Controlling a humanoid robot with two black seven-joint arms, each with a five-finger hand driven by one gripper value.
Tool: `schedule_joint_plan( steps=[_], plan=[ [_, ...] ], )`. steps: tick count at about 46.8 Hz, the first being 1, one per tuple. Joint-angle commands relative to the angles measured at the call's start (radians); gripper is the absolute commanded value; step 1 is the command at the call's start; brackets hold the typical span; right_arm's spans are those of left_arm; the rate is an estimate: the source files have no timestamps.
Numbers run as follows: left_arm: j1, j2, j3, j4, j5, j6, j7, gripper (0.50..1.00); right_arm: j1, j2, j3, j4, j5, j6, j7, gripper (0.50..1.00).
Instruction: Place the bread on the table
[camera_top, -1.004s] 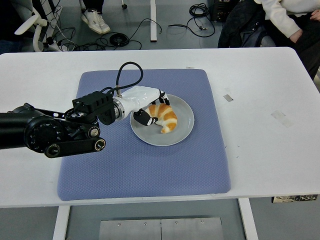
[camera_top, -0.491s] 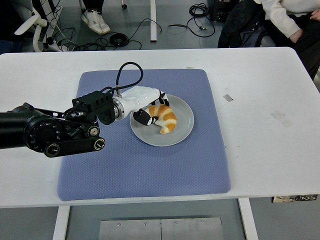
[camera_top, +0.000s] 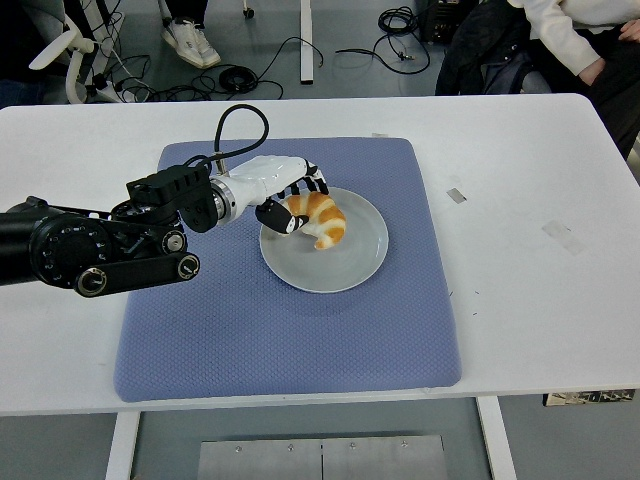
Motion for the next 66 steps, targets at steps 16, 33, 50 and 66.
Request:
schedule_joint_plan(
  steps=[16,33,50,66],
  plan=[
    [-0.04,0.075,-0.012,-0.005,0.018,0.007,-0.003,0.5,0.0,0.0,0.0,0.0,0.0,0.0,-0.001,1.0],
    [-0.033,0.22,-0.001,-0.005,0.075,0.013,-0.023,0.5,0.0,0.0,0.0,0.0,0.0,0.0,-0.001,1.0],
    [-0.017,0.253,0.011,-0.003,0.071,0.037,-0.034,0.5,0.0,0.0,0.0,0.0,0.0,0.0,-0.001,1.0],
    [0.002,0.227,-0.121,0.0,-0.121,-0.019,-0.034,0.546,0.0,0.0,0.0,0.0,0.0,0.0,-0.001,1.0]
  ],
)
